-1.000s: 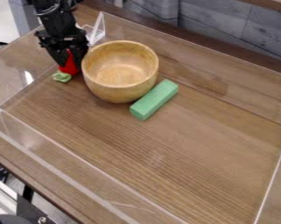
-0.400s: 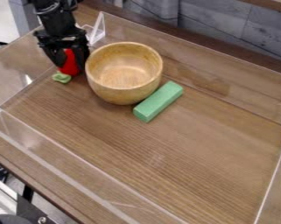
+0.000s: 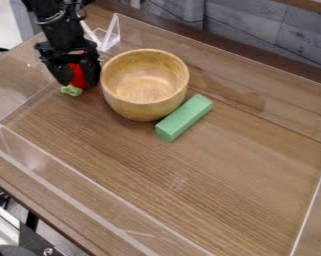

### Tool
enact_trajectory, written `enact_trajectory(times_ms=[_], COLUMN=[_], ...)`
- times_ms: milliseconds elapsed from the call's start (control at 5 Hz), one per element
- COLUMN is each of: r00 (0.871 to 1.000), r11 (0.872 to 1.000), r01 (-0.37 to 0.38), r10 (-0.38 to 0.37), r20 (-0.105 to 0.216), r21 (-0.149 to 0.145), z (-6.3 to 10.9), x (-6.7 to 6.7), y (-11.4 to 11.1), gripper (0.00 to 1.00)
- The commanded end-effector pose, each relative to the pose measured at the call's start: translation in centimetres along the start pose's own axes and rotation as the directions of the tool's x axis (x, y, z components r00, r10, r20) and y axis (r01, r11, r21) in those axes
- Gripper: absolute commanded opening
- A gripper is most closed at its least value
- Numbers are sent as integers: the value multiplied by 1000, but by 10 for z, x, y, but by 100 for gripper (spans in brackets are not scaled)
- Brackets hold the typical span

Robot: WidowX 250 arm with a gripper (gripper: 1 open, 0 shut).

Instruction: Move the red fruit to the left

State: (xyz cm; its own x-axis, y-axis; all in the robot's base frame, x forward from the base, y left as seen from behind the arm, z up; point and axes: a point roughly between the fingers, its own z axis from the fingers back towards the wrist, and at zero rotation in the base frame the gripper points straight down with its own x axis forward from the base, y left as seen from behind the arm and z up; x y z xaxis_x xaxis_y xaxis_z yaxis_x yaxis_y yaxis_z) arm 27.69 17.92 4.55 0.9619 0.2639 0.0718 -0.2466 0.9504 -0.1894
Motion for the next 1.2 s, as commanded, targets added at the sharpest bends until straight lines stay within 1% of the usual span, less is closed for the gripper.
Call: enact_trajectory(times_ms=[0,200,600,1000], r00=[998,997,997,992], r11=[999,999,999,994], r01=[23,38,47,109], r10=[-24,-39,-49,-110], r20=[66,65,64,54], r21=[26,26,28,23], z=[21,19,27,29], x=[7,8,14,16], y=[-1,-1,3,15], gripper=[100,100,100,100])
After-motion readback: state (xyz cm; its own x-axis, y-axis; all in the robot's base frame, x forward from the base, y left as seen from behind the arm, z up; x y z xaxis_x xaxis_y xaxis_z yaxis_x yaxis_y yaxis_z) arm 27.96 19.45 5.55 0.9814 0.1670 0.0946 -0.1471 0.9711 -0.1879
